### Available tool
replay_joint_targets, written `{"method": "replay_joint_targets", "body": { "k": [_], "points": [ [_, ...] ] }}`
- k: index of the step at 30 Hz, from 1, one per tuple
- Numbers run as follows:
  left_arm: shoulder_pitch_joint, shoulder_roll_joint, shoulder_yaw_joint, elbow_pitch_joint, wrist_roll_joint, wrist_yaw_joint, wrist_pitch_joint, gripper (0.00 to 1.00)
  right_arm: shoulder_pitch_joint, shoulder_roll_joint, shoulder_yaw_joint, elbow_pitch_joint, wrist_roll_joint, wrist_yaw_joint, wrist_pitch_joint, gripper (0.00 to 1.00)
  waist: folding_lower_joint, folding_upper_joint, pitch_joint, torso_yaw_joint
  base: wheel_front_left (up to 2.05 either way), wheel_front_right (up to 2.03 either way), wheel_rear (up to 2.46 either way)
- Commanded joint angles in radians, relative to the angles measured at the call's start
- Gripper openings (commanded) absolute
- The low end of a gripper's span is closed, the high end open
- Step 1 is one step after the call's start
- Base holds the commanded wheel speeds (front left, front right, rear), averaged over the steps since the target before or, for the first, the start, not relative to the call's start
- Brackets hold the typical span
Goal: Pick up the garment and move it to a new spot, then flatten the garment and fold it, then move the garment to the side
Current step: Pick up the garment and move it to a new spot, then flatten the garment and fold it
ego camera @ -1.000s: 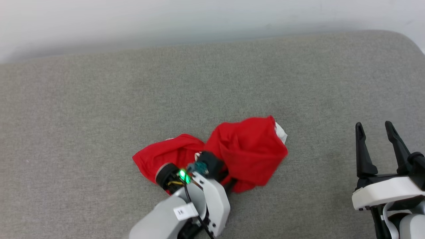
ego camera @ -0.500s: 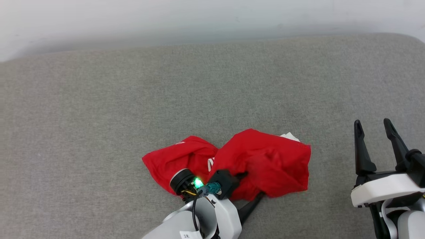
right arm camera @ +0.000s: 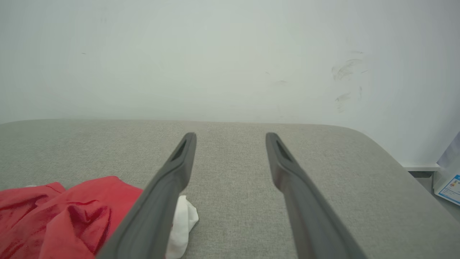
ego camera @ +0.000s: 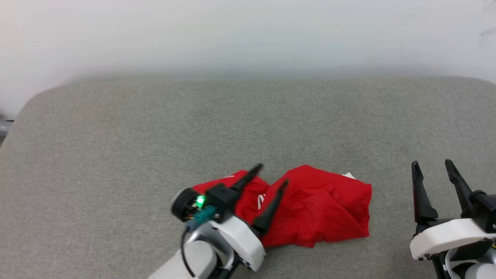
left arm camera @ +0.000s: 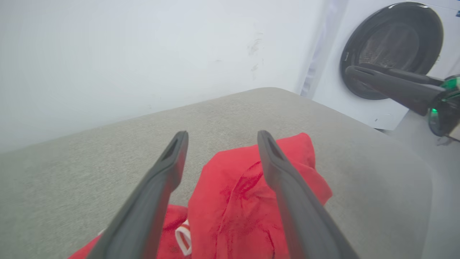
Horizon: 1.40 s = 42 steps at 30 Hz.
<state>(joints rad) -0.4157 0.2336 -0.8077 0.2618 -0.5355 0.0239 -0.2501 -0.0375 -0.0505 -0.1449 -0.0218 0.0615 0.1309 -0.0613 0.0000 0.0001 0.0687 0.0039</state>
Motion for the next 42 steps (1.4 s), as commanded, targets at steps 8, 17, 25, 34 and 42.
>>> {"method": "replay_joint_targets", "body": {
  "k": [8,17,25,34,42],
  "points": [
    [0.077,0.04,0.182,-0.052,0.022,0.101,-0.016,1.0,0.037,0.0,0.003,-0.015,0.011,0.0,0.015,1.0,0.0,-0.0001,-0.034,0.026,0.0,0.0,0.0],
    [0.208,0.091,0.368,-0.074,0.066,0.14,-0.016,1.0,0.077,0.0,0.008,-0.001,0.027,0.0,0.019,1.0,0.0,-0.0001,-0.073,0.034,0.0,0.0,0.0],
    [0.27,0.101,0.416,-0.053,0.086,0.126,-0.016,1.0,0.097,0.0,0.018,-0.007,0.034,0.0,0.029,1.0,0.0,-0.0001,-0.1,0.037,0.0,0.0,0.0],
    [0.284,0.082,0.43,-0.035,0.1,0.108,-0.016,1.0,0.1,0.0,0.028,-0.018,0.036,0.0,0.035,1.0,0.0,-0.0001,-0.103,0.037,0.0,0.0,0.0],
    [0.277,0.073,0.446,-0.035,0.11,0.097,-0.016,1.0,0.096,0.0,0.004,-0.004,0.036,0.0,0.048,1.0,0.0,-0.0001,-0.098,0.034,0.0,0.0,0.0]
  ]
}}
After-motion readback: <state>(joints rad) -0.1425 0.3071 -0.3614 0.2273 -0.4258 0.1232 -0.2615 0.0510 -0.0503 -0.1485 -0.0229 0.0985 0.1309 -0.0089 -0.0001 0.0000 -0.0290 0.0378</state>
